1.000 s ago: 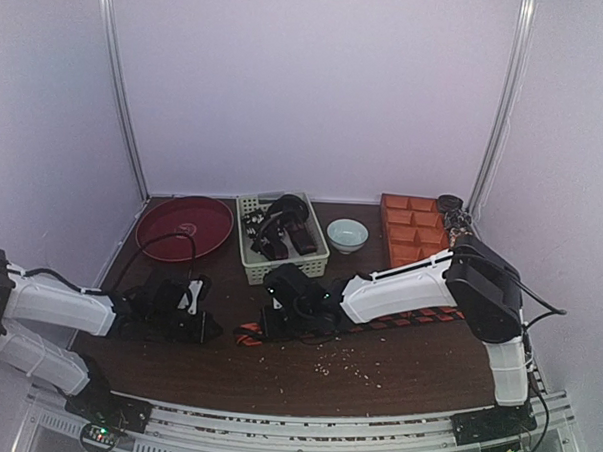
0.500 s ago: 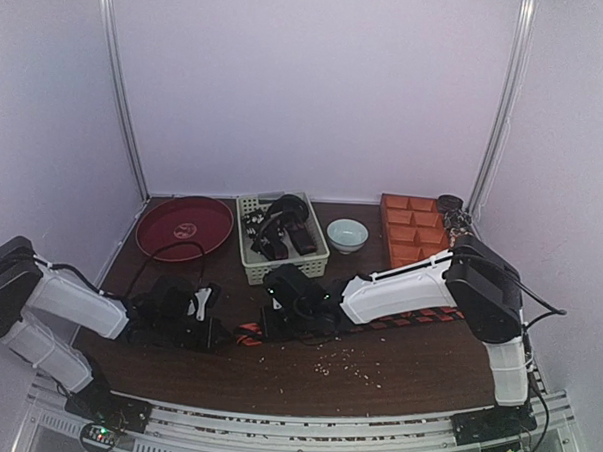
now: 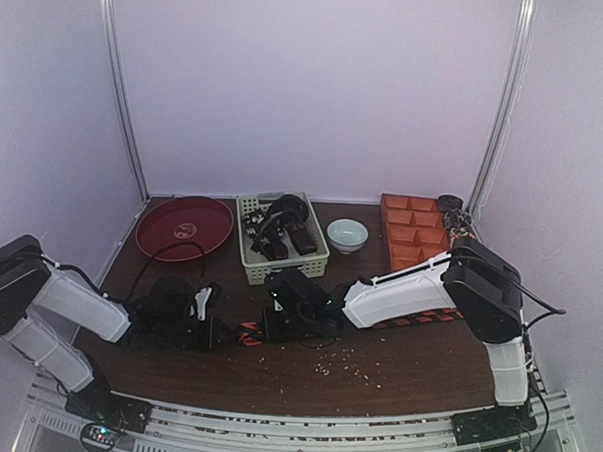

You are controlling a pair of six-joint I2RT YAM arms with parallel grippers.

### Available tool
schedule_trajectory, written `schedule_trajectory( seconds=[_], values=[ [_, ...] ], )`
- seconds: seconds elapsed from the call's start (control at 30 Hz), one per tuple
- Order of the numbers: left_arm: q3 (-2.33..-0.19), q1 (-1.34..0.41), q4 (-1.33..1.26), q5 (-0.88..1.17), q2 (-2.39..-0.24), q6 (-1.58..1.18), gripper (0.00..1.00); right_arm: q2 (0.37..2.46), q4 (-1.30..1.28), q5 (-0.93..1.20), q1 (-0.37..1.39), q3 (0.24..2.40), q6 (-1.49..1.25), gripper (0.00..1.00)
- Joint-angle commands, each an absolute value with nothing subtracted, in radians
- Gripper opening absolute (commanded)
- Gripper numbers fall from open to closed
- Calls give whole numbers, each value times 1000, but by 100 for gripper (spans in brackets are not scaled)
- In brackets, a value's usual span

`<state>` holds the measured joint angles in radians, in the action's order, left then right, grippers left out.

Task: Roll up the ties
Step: Roll the tie at the center of the board.

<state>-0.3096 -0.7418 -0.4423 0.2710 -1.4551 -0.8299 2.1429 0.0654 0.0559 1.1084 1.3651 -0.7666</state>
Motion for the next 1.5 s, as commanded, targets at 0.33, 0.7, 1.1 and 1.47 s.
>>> schedule_trajectory(
  seconds=[0.33, 0.7, 1.1, 1.47],
  values=[
    [-312, -757, -205, 126, -1354, -892, 0, 2143, 23, 31, 1108, 1329, -775, 6],
    [-315, -762, -495, 293, -1532, -892, 0, 2130, 20, 19, 1106, 1315, -775, 7],
    [-309, -762, -673, 309, -1473, -924, 0, 2113, 70, 25, 1100, 1273, -781, 7],
    [-345, -763, -735, 321, -1533, -918, 0, 2088, 165, 59, 1089, 1204, -811, 6]
  ],
)
